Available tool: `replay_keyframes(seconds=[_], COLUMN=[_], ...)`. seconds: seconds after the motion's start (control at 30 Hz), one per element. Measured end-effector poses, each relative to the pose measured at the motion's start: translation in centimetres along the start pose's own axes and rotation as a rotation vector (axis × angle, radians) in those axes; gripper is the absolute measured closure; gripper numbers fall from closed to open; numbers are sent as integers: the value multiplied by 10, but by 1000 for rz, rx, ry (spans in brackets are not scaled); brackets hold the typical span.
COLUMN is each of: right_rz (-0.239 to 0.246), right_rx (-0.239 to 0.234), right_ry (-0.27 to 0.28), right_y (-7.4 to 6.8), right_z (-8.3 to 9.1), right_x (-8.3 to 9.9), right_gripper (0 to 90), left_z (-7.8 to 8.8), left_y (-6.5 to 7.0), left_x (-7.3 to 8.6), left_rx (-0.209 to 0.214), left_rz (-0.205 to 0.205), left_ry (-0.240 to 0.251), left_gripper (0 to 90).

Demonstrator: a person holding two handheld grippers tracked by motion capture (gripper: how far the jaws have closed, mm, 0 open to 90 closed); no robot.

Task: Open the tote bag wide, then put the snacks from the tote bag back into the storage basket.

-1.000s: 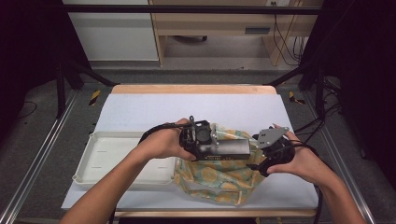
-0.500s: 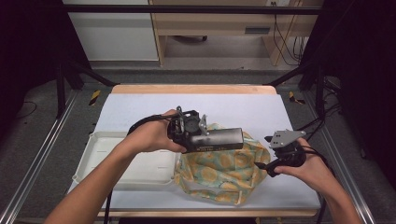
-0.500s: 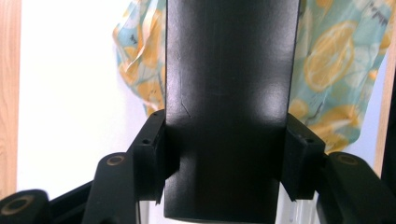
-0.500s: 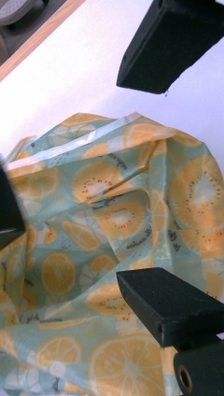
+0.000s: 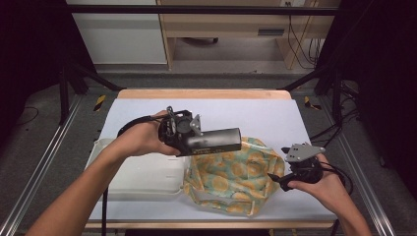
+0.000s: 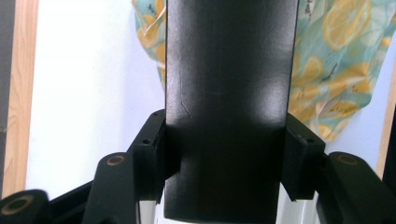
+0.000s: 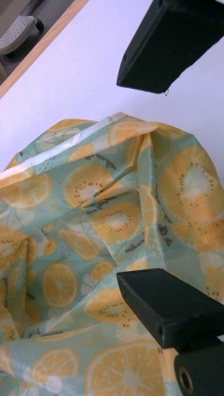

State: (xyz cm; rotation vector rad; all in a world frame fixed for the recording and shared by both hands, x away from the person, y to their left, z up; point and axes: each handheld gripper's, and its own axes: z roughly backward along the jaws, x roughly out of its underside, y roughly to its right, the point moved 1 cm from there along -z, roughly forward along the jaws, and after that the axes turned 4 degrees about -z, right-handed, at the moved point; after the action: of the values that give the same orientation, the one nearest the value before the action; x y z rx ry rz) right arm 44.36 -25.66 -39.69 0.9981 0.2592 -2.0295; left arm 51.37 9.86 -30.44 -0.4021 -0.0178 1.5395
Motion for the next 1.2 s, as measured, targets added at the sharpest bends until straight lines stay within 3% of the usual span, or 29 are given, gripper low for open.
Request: replay_keyframes(seconds=[0.5,0.77,1.2], right_rz=[-53,-70,-87], right_rx=[90,98,111], right_ry=[7,-7,-14], right_y=[-8,-9,-9], right_z=[5,5,6], right_x=[13,14,18], right_gripper=[62,60,63], left_z=[12,18,22], left_y=[-11,-13,-15], left_x=[49,66,93], left_rx=[-32,-38,-60], left_rz=[54,81,88], left_ry=[-7,-4,-31], left_gripper=[434,434,434])
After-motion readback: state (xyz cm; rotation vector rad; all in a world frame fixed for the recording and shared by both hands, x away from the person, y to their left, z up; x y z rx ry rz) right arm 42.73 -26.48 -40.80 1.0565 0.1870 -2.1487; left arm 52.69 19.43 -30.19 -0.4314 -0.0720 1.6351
